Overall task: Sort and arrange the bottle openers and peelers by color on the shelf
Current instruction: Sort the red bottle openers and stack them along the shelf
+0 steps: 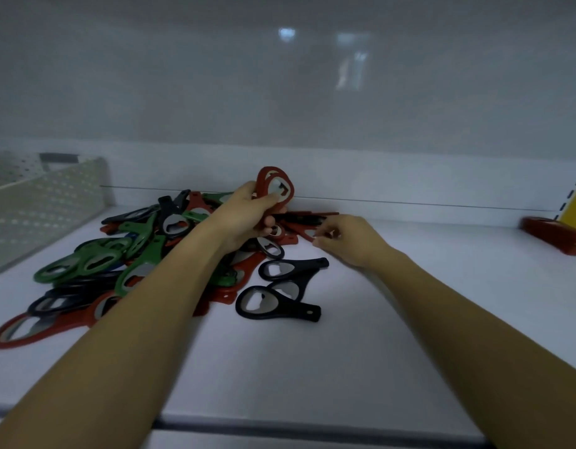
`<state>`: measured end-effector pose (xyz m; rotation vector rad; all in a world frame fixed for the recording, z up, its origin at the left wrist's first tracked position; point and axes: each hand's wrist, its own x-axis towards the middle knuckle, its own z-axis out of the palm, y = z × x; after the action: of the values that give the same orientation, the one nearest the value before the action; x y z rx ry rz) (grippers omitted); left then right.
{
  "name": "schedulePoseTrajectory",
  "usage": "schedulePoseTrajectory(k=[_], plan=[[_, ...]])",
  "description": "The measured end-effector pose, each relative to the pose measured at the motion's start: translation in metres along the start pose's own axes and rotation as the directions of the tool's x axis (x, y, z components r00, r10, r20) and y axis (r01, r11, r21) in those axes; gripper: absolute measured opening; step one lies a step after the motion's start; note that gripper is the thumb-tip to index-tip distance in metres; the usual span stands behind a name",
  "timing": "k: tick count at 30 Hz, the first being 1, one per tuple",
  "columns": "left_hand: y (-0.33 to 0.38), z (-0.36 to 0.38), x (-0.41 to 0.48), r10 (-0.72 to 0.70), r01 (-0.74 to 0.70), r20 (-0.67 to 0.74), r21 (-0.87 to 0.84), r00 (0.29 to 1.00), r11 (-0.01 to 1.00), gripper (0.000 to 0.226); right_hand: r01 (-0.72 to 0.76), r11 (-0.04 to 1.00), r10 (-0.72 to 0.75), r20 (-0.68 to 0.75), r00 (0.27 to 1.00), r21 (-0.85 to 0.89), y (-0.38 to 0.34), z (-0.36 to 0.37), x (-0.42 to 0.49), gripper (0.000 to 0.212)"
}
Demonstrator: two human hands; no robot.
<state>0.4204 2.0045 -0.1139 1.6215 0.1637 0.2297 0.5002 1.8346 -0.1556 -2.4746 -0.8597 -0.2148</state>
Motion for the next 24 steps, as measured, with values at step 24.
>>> schedulePoseTrajectory(k=[24], plan=[[0.002, -0.001, -0.008, 0.188, -0.246, 0.183, 0.378, 0.965, 0.893, 0.033, 0.262, 0.846, -0.059, -0.406, 0.912, 0.465, -0.043, -0.001, 0.002, 0.026]])
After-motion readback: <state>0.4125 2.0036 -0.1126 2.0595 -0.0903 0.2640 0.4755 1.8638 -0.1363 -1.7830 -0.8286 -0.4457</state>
